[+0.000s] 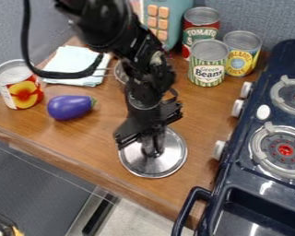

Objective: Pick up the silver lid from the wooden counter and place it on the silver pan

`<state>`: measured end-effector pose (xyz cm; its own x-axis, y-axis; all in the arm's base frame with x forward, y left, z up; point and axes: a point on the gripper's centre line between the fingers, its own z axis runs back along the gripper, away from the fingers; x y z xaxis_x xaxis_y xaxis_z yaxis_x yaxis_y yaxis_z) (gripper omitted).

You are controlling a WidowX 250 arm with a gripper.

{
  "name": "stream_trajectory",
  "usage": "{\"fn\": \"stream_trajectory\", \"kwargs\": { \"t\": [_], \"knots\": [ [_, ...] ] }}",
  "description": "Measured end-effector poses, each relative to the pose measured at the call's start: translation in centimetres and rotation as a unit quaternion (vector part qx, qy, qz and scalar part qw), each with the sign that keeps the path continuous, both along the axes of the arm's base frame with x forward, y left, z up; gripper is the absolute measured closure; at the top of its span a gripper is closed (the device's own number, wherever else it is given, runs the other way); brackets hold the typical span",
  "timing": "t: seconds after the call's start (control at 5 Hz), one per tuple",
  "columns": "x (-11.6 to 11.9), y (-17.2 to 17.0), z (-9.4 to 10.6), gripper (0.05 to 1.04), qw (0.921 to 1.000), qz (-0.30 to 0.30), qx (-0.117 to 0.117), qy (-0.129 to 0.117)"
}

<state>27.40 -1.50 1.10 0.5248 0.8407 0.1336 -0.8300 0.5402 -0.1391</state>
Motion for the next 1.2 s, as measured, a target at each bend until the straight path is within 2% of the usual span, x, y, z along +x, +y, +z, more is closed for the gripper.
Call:
{"fn": "stream_trajectory", "kwargs": {
  "t": [0.4,0.6,0.8,1.0,1.2],
  "knots": [
    [-0.1,1.5,0.4,1.03,0.9999,0.009,-0.007,0.003],
    [0.4,2.9,2.5,1.03,0.9995,-0.029,-0.009,-0.002],
    [0.9,5.0,5.0,1.03,0.9965,-0.084,-0.004,0.004],
    [1.6,5.5,6.2,1.03,0.9932,-0.116,0.008,0.007],
    [3.0,6.3,6.2,1.03,0.9883,-0.144,0.021,0.046]
  ]
}}
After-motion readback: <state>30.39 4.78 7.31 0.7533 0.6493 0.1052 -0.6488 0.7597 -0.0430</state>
